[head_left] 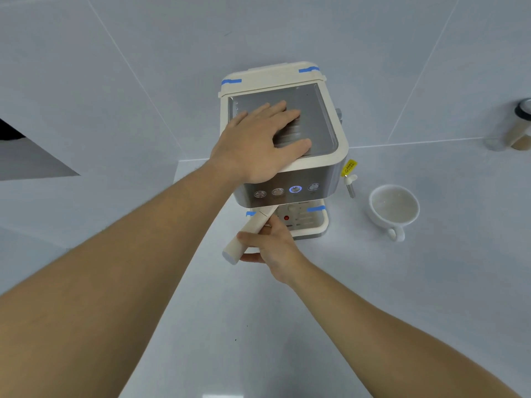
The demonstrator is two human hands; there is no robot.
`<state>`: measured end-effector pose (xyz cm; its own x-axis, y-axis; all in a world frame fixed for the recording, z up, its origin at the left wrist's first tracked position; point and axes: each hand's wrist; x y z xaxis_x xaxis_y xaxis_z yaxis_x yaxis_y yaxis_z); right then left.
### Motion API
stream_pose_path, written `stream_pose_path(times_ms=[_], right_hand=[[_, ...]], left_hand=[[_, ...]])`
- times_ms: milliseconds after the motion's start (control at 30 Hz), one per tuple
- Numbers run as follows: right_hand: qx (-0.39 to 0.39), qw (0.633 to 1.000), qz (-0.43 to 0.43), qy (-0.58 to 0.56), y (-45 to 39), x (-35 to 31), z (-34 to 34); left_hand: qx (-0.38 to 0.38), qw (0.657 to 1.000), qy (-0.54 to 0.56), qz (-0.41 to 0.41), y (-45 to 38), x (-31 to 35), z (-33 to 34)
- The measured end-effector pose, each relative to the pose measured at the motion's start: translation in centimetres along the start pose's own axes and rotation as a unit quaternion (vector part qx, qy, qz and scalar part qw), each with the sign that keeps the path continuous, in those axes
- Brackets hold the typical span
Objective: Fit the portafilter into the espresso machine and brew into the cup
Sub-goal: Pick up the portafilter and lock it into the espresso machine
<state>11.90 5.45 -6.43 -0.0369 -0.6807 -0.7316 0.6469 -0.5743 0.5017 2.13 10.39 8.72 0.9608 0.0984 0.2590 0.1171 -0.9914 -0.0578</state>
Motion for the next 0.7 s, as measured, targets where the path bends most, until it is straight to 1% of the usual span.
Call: stream_pose_path(times_ms=[133,267,367,500,700], right_hand=[[-0.015,0.999,0.002,0.050,0.4,-0.1,-1.1],[-0.022,0.999,0.001,0.047,0.3,-0.3,-0.8],[-0.011,0.999,0.002,0.032,-0.1,-0.3,-0.1],[0.003,1.000,-0.004,-0.015,-0.5,-0.1,1.2],[0.045,0.997,-0.008,-0.058,-1.4,-0.6,3.5]], left_hand=[[0.004,1.000,-0.002,0.001,0.0,0.0,0.0],[0.007,1.000,-0.001,0.004,-0.1,-0.1,0.2],[0.007,1.000,0.001,0.001,-0.1,-0.1,0.1],[0.005,1.000,0.003,0.000,-0.2,-0.2,0.1],[0.007,1.000,0.010,-0.001,-0.2,-0.3,0.2]])
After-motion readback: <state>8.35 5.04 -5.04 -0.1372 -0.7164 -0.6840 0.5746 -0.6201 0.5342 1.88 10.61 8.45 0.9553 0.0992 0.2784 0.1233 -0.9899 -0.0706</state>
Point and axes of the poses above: each hand's wrist, its own y-axis away from the middle knuckle, its own z-axis out of the palm, x = y × z, and after that the axes turned 2 degrees about z, right-handed
